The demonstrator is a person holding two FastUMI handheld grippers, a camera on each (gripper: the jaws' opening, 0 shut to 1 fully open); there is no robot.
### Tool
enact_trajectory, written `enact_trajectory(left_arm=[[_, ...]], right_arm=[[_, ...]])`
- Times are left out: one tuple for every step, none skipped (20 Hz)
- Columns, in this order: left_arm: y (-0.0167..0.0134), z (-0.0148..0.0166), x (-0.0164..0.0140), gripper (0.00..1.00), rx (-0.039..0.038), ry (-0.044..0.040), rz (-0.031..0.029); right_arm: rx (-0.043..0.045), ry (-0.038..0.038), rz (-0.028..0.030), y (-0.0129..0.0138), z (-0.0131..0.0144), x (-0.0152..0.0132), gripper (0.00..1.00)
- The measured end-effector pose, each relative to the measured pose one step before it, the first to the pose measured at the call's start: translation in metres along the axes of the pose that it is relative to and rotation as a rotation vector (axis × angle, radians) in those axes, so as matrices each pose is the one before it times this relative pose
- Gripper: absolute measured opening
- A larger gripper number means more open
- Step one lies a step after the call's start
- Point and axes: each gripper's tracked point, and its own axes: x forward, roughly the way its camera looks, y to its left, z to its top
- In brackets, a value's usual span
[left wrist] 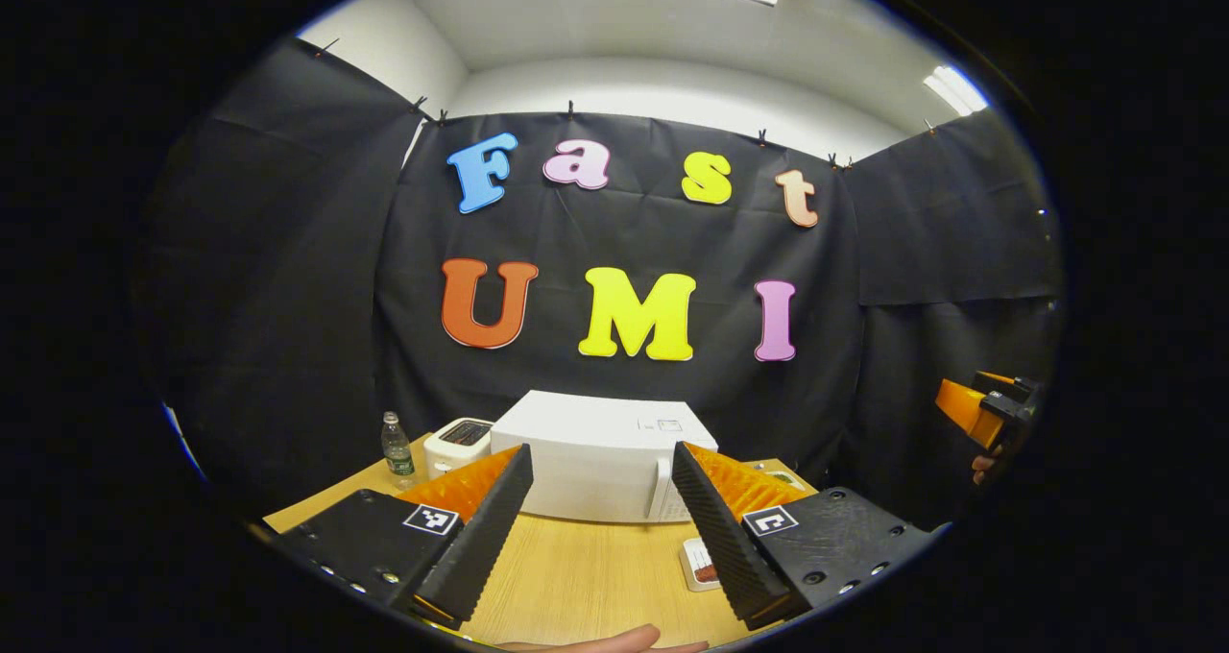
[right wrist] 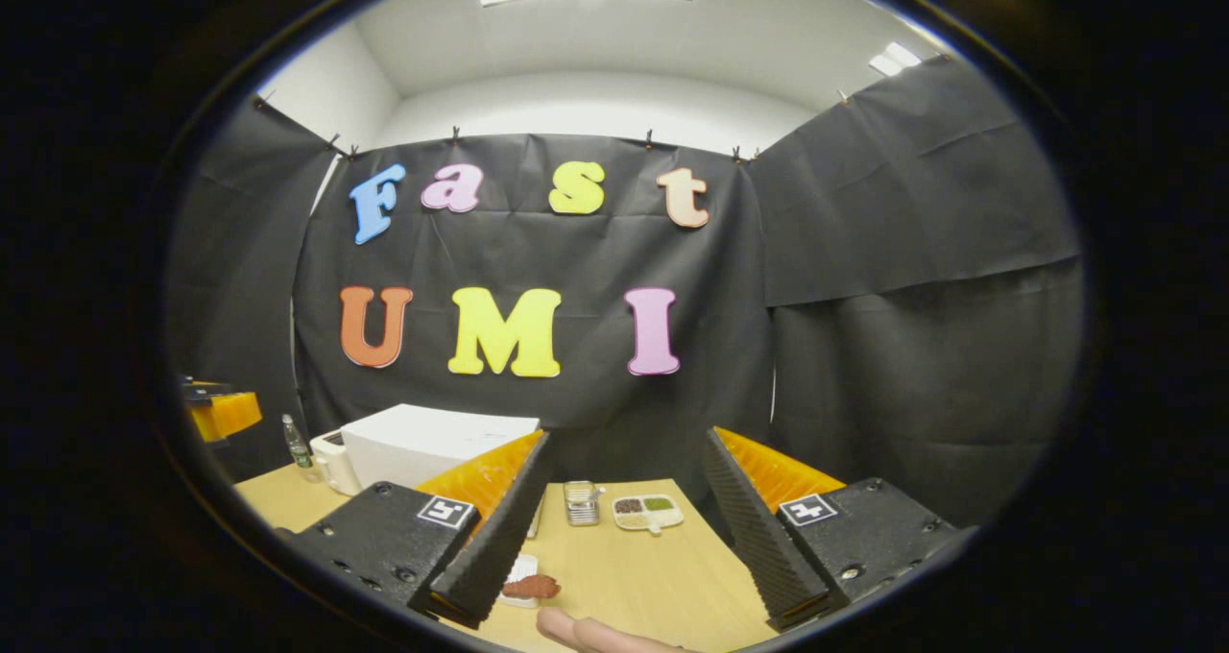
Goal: Open the microwave oven with the left hand, put the food in, and close the microwave oven.
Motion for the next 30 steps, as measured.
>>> enact_trajectory(left_arm=[[0.00034,0.00126,0.00087,0.92,0.0016,-0.00357,-0.00022],[0.00126,0.00107,0.00124,0.92,-0.00233,-0.00643,0.00381],[0.00112,0.00175,0.00166,0.92,-0.00229,-0.00282,0.00322],[0.00091,-0.00077,0.00198,0.92,-0.00317,0.00157,0.00264],[-0.00074,-0.00137,0.00402,0.92,-0.002,-0.00061,-0.00166],[-0.00061,0.0002,0.00299,0.92,-0.00147,-0.00237,-0.00143],[-0.00171,-0.00128,0.00323,0.92,0.00086,-0.00061,-0.00187],[-0.00246,-0.00107,0.00324,0.92,0.00653,-0.00168,-0.00237],[-0.00209,-0.00202,0.00529,0.92,0.00851,0.00047,-0.0011],[-0.00312,-0.00373,0.00779,0.92,0.00663,0.00145,-0.00226],[-0.00433,-0.00508,0.00783,0.92,0.0021,0.00659,-0.00376],[-0.0046,-0.00535,0.00991,0.92,-0.00131,0.00942,-0.00567],[-0.00601,-0.0043,0.01113,0.92,-0.00721,0.00543,-0.00787],[-0.00544,-0.0039,0.01394,0.92,-0.00948,0.00154,-0.00697],[-0.00389,-0.00612,0.01445,0.92,-0.00812,0.006,-0.00563],[-0.00333,-0.00707,0.01507,0.92,-0.00556,0.00299,-0.00331],[-0.00178,-0.00686,0.01562,0.92,-0.00493,0.00408,-0.00342],[-0.00301,-0.00771,0.01545,0.91,-0.00124,0.00232,-0.00323],[-0.00207,-0.00746,0.01478,0.92,-0.00383,0.00157,-0.00595],[-0.00143,-0.01006,0.01354,0.92,-0.00534,0.00813,-0.0012],[-0.00183,-0.01187,0.01458,0.92,-0.01455,0.01051,-0.00554],[-0.00403,-0.01399,0.01237,0.92,-0.01404,0.01765,-0.01157],[-0.00061,-0.01017,0.01233,0.92,-0.00724,0.01166,-0.00248],[-0.00151,-0.01211,0.01091,0.92,0.00284,0.00963,-0.00523],[-0.00114,-0.01105,0.01111,0.92,0.0099,0.00708,-0.00299],[-0.00096,-0.00973,0.00936,0.92,0.01219,0.00025,0.00036],[-0.00261,-0.00983,0.00832,0.92,0.00382,0.00528,-0.00868],[-0.00386,-0.01049,0.00848,0.92,-0.00558,0.00912,-0.00359],[-0.00342,-0.00997,0.00807,0.92,-0.01184,0.01394,-0.00745],[-0.00347,-0.01032,0.00748,0.92,-0.00526,0.01113,-0.00497]], right_arm=[[0.00369,-0.00499,-0.00184,-0.00136,0.002,-0.00024,0.92],[0.00104,-0.00462,-0.00377,-0.00192,0.0003,-0.00017,0.92],[-0.00186,-0.00396,-0.00159,-0.00178,0.00056,0.0003,0.92],[-0.00128,-0.00442,-0.00015,-0.00125,-0.00058,0.00031,0.92],[0.00279,-0.00348,-0.00202,-0.00135,-0.00033,0.0002,0.92],[0.00431,-0.00266,-0.00093,-0.00225,-0.00028,0.00035,0.92],[0.00243,-0.00127,-0.00031,-0.00175,-0.00051,0.00092,0.92],[-0.00196,-0.00828,-0.00556,-0.00348,-0.00047,0.0021,0.92],[-0.00558,-0.00944,-0.00857,-0.00433,0.00145,0.0026,0.92],[-0.00414,-0.00976,-0.01191,-0.00425,0.00058,0.00213,1.0],[0.00296,-0.01039,-0.01074,-0.00382,0.00123,0.00206,1.0],[0.00282,-0.00766,-0.01138,-0.00332,0.00038,0.00194,1.0],[0.00288,-0.00231,-0.00714,-0.00362,-0.00069,0.00274,0.92],[0.00223,0.00142,-0.00439,-0.00319,-0.00319,0.00239,0.92],[0.00324,0.00436,-0.00165,-0.00292,-0.00252,0.00198,0.92],[0.00243,0.00489,0.00391,-0.00147,-0.00214,0.00302,0.92],[0.00123,0.00752,0.00605,-0.00056,-0.00286,0.00267,0.92],[-0.00242,0.00159,0.00141,-0.00226,-0.00196,0.00357,0.92],[0.00125,-0.00205,-0.00367,-0.00436,-0.00117,0.00326,0.92],[0.00408,-0.00033,-0.00089,-0.00294,-0.00076,0.0025,0.92],[0.00536,0.00325,0.00195,-0.00176,-0.00255,0.00144,0.92],[0.00711,0.00355,0.00381,-0.00144,-0.00353,0.00149,0.92],[0.00551,0.0012,0.00525,-0.00155,-0.00227,0.00117,0.92],[0.00306,0.00056,0.00442,-0.00185,-0.00341,0.00223,0.92],[0.00064,0.00007,0.00297,-0.00153,-0.00243,0.00137,0.92],[0.00036,0.00212,0.0019,-0.00121,-0.00403,0.00208,0.92],[0.00146,0.00151,0.00268,-0.00076,-0.00283,0.0015,0.92],[0.00137,0.0018,0.00307,-0.00153,-0.00369,0.00073,0.92],[0.00136,0.00262,0.00205,-0.00126,-0.00352,0.00152,0.92],[0.00231,0.00481,0.00348,-0.00138,-0.00447,0.00193,0.92]])
